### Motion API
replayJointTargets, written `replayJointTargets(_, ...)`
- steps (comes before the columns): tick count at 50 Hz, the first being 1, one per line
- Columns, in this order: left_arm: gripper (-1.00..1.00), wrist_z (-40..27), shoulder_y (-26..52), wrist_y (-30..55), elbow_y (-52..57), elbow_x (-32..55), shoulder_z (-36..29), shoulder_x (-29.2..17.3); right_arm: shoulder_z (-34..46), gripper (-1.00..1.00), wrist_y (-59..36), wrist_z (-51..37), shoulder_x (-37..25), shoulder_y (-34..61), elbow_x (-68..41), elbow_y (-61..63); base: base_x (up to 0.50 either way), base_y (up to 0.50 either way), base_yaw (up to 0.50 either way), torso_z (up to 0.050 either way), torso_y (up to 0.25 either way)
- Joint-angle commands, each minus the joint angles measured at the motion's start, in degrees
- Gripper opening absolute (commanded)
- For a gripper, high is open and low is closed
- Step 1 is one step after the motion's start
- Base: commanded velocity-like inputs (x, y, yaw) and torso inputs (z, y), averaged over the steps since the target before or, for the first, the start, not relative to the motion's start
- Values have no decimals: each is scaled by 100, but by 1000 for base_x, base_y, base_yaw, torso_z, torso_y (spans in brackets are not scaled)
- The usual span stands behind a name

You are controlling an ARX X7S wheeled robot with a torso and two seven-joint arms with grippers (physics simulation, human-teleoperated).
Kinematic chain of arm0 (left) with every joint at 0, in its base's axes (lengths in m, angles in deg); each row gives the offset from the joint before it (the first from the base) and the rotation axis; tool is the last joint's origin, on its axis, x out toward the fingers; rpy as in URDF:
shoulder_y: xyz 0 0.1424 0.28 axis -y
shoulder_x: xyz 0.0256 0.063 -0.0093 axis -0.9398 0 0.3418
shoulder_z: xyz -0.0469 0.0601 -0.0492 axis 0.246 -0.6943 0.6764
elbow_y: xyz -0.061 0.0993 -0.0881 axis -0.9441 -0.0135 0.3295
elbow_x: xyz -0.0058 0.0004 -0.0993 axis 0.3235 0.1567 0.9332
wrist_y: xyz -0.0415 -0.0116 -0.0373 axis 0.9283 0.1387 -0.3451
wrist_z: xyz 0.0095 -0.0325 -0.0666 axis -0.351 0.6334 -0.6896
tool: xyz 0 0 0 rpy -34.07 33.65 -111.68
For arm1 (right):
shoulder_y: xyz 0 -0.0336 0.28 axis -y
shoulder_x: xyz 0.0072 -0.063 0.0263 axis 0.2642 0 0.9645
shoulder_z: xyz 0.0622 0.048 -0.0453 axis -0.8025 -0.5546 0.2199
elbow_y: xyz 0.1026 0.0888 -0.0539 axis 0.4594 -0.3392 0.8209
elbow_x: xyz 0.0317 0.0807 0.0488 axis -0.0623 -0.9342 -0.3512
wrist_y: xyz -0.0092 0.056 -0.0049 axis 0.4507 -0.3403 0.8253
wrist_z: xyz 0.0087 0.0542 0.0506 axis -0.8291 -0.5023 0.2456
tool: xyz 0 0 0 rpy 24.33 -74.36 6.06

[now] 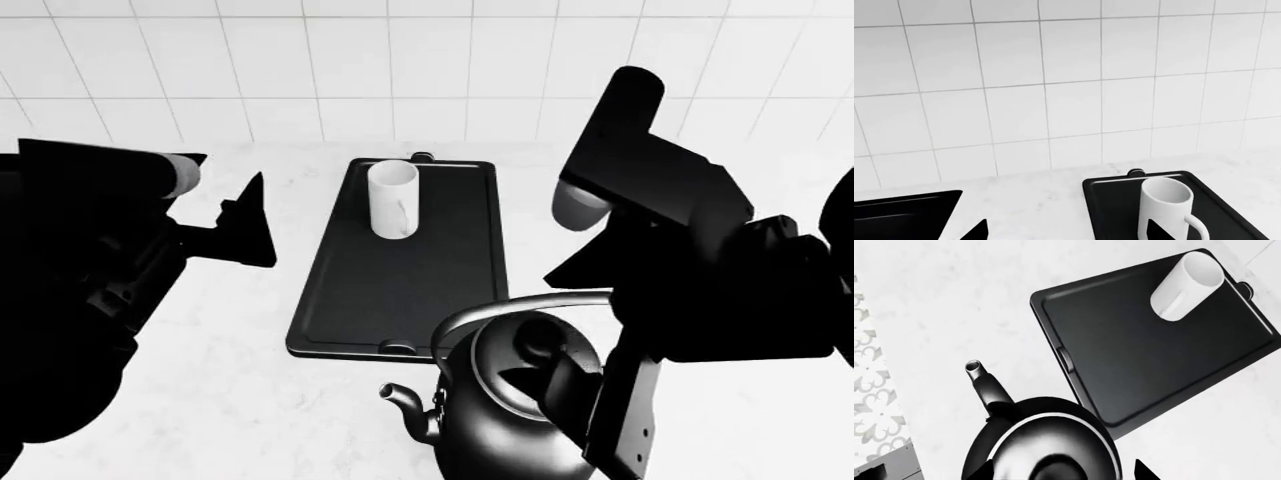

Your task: Pick the kettle from the counter and place it on the tray. Then pick the mug from the cabinet and place it on the tray. Then close the cabinet doors.

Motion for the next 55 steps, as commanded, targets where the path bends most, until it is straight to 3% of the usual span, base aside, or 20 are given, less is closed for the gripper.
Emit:
replayJointTargets(1, 100, -10, 3, 31, 30, -7, 20, -13, 33, 100, 77, 24, -66, -151, 41, 62, 0, 0, 0, 0, 0)
replayJointTargets(2, 100, -9, -4, 24, 26, -9, 21, -14, 37, -100, 73, 24, -65, -146, 35, 60, 0, 0, 0, 0, 0)
replayJointTargets(20, 100, -56, 16, 59, 77, 25, 76, -68, 5, -100, 96, 55, -16, 17, -115, 68, 0, 0, 0, 0, 0)
replayJointTargets(35, 100, -3, 5, 45, 1, 28, 118, -80, -510, -100, -45, 332, 208, 796, 575, -361, 0, 0, 0, 0, 0)
replayJointTargets(55, 100, -36, 91, 143, 63, 62, 194, -158, -754, -100, 84, 741, 315, 916, 1799, -511, 0, 0, 0, 0, 0)
